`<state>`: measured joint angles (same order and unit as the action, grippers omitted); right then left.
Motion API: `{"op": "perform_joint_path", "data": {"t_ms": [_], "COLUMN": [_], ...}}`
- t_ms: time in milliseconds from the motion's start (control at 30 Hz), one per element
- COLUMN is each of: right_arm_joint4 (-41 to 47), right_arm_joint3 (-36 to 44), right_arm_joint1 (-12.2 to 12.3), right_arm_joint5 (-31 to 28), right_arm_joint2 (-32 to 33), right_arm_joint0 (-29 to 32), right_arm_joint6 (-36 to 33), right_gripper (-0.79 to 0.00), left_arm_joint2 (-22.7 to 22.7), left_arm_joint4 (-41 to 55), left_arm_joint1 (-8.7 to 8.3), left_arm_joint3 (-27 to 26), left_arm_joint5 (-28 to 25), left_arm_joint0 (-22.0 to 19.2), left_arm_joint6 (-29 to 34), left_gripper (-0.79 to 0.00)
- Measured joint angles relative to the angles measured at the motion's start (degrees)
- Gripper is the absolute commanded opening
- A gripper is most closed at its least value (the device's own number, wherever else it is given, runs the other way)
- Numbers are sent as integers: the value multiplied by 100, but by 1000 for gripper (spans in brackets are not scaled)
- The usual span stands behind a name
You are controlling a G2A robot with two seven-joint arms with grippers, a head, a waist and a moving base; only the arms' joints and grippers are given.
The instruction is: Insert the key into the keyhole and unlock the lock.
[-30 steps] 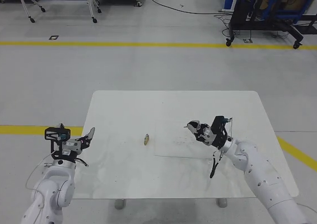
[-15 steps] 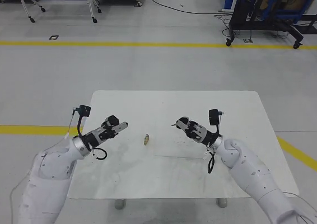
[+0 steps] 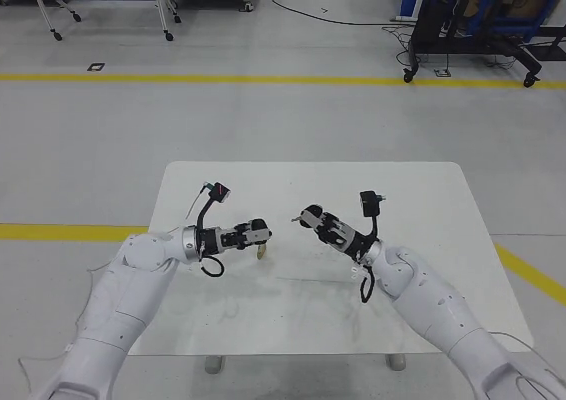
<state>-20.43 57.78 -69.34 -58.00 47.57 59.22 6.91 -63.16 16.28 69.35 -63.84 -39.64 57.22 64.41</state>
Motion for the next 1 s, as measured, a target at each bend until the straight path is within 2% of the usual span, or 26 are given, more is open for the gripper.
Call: {"op": "perform_joint_path", "data": {"t_ms": [67, 200, 233, 633, 700, 900, 967, 1000], "right_arm_joint4": [59, 82, 83, 74, 99, 205, 232, 245], "right_arm_joint3": [-52, -249, -288, -529, -548, -614, -631, -640], "right_arm_joint1": [-44, -137, -156, -281, -291, -322, -329, -332], "right_arm_joint5": [0, 0, 0, 0, 0, 0, 0, 0], "right_arm_joint2": [-113, -340, -380, -638, -676, -777, -796, -805], "right_arm_joint0": [-50, -201, -233, -423, -441, -501, -518, -526], "right_arm_joint6": [-11, -111, -129, -123, -154, -247, -262, -266], "right_gripper": [-785, -785, -785, -785, -785, -785, -785, -785], "left_arm_joint2": [61, 116, 121, 272, 275, 267, 269, 270], "left_arm_joint4": [-17, -91, -110, -629, -666, -803, -824, -833], "left_arm_joint1": [16, 20, 18, 2, -4, -32, -40, -45], "left_arm_joint3": [88, 185, 187, 89, 84, 44, 31, 25], "left_arm_joint5": [-98, -232, -255, -244, -239, -254, -249, -244], "left_arm_joint0": [-39, -80, -80, -54, -60, -51, -45, -43], "left_arm_joint6": [-80, -208, -234, -631, -686, -805, -826, -838], "left_gripper": [-388, -486, -533, -680, -785, -785, -693, -585]}}
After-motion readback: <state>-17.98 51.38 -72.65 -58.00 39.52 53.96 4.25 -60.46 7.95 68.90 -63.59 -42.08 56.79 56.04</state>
